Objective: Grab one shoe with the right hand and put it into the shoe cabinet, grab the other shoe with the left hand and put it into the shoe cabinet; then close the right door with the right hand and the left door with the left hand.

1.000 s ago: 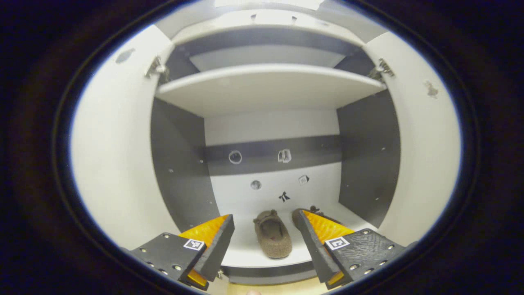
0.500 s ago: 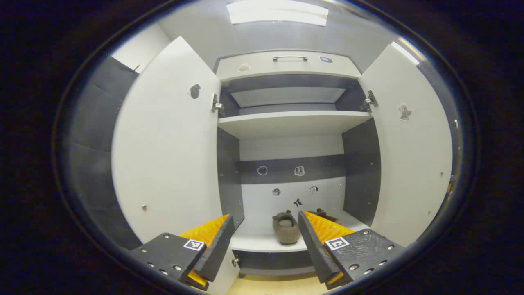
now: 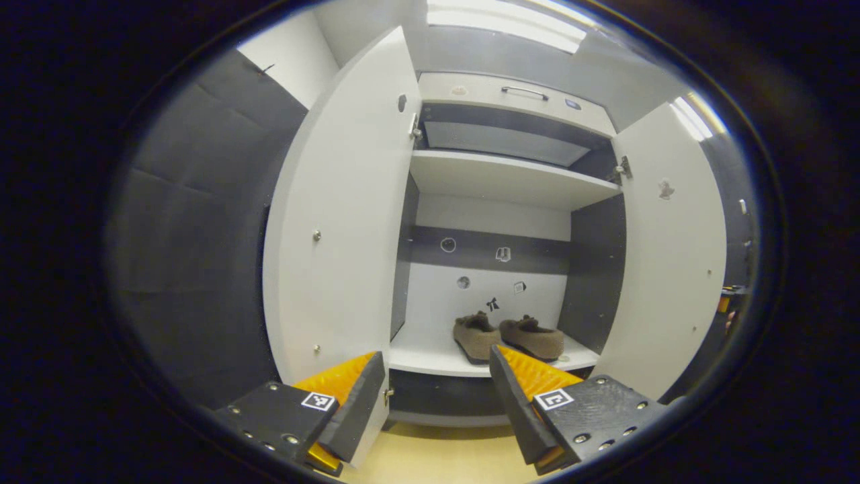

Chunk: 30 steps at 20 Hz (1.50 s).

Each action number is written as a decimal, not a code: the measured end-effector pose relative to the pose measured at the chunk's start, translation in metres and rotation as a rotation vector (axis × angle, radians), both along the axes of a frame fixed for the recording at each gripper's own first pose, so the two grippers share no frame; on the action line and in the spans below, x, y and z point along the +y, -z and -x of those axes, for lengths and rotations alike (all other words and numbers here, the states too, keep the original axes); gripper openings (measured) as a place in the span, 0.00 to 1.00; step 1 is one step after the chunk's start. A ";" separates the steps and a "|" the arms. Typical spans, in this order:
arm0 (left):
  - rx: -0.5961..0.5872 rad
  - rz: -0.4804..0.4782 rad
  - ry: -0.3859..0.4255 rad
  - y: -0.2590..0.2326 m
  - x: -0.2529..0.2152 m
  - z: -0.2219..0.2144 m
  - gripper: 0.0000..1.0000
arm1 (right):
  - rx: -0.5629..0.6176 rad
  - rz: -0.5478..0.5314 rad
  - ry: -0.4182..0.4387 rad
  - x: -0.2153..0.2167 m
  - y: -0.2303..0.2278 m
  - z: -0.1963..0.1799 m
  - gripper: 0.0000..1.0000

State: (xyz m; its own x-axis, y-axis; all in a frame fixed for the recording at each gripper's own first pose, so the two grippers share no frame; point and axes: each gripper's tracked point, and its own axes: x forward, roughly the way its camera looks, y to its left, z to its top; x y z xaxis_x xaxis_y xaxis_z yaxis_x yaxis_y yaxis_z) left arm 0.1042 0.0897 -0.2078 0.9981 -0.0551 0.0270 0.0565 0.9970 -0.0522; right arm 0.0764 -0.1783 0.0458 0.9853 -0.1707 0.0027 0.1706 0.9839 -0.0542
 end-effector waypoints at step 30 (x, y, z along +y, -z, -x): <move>-0.004 0.071 0.070 0.019 0.061 0.037 0.91 | -0.100 0.217 -0.296 0.232 0.001 0.000 0.93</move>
State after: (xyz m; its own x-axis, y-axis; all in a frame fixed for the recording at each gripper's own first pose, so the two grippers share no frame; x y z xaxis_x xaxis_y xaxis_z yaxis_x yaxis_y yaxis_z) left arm 0.0671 0.1506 -0.2273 0.9917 -0.1230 0.0370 0.1267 0.9844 -0.1220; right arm 0.0764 0.0534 0.0444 0.9849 0.1367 0.1064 -0.1046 0.9589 -0.2639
